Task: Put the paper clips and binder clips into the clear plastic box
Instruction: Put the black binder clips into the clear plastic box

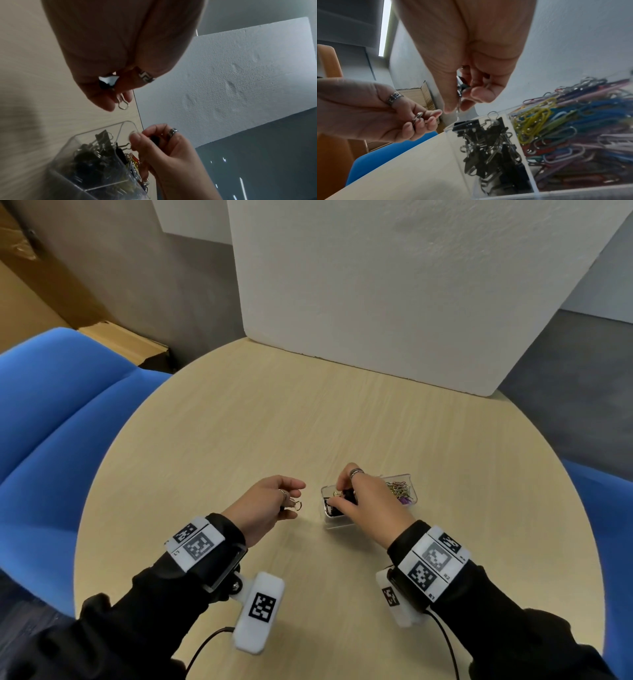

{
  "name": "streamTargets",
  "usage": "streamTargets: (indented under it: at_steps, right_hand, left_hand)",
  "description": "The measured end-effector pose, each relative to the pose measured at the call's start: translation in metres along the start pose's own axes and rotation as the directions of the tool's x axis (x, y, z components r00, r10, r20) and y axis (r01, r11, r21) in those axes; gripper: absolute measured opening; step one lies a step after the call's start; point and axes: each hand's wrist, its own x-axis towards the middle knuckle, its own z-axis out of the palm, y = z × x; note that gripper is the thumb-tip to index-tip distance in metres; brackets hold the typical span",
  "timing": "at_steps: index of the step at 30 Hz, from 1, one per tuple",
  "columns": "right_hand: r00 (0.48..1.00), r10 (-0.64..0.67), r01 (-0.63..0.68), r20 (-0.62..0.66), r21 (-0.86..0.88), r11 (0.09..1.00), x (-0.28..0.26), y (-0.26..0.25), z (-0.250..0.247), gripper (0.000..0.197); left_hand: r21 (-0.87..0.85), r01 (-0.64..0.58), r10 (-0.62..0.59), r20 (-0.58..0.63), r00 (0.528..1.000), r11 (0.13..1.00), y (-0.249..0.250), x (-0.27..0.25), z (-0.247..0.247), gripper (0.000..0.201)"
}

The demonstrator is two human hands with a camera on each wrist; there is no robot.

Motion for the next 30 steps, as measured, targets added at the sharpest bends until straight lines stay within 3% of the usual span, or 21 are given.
streamTargets:
  at_steps: [7, 12, 15, 19, 21, 23, 26, 28, 30]
  right_hand:
    - [0.998, 0.037, -0.039, 0.056, 0.049, 0.998, 0.006, -0.003, 0.006, 0.02]
    - [0.991, 0.008, -0.004, -0.133, 0.03, 1.0, 0.003, 0.009, -0.005, 0.014]
    - [0.967, -0.036, 0.017, -0.251, -0.075, 0.997, -0.001, 0.025, -0.014, 0.017]
    - [0.972, 0.005, -0.065, -0.234, -0.247, 0.967, -0.008, 0.05, -0.019, 0.029]
    - [0.981, 0.03, -0.079, -0.193, -0.255, 0.964, -0.011, 0.059, -0.02, 0.037]
    - [0.982, 0.029, -0.073, -0.188, -0.232, 0.97, -0.013, 0.064, -0.019, 0.041]
    - [0.978, 0.018, -0.058, -0.207, -0.186, 0.981, -0.012, 0.067, -0.017, 0.042]
    - [0.976, 0.007, -0.045, -0.219, -0.168, 0.985, -0.011, 0.069, -0.015, 0.042]
    - [0.971, -0.011, -0.028, -0.237, -0.162, 0.986, -0.011, 0.071, -0.014, 0.041]
  left_hand:
    - [0.077, -0.14, 0.143, -0.023, 0.99, 0.987, -0.003, -0.002, -0.006, 0.024]
    - [0.182, -0.249, 0.26, -0.036, 0.965, 0.951, 0.003, -0.004, -0.003, 0.021]
    - [0.329, -0.338, 0.359, -0.003, 0.933, 0.882, 0.008, 0.0, 0.005, 0.025]
    - [0.553, -0.439, 0.482, 0.074, 0.873, 0.708, 0.012, 0.002, 0.023, 0.022]
    - [0.587, -0.471, 0.506, 0.118, 0.855, 0.658, 0.011, 0.006, 0.034, 0.017]
    - [0.672, -0.491, 0.533, 0.165, 0.83, 0.554, 0.008, 0.012, 0.044, 0.015]
    - [0.787, -0.515, 0.581, 0.255, 0.773, 0.339, 0.004, 0.018, 0.05, 0.015]
    - [0.814, -0.562, 0.629, 0.363, 0.688, 0.146, 0.001, 0.022, 0.05, 0.016]
    - [0.848, -0.527, 0.639, 0.438, 0.632, -0.06, -0.003, 0.025, 0.049, 0.027]
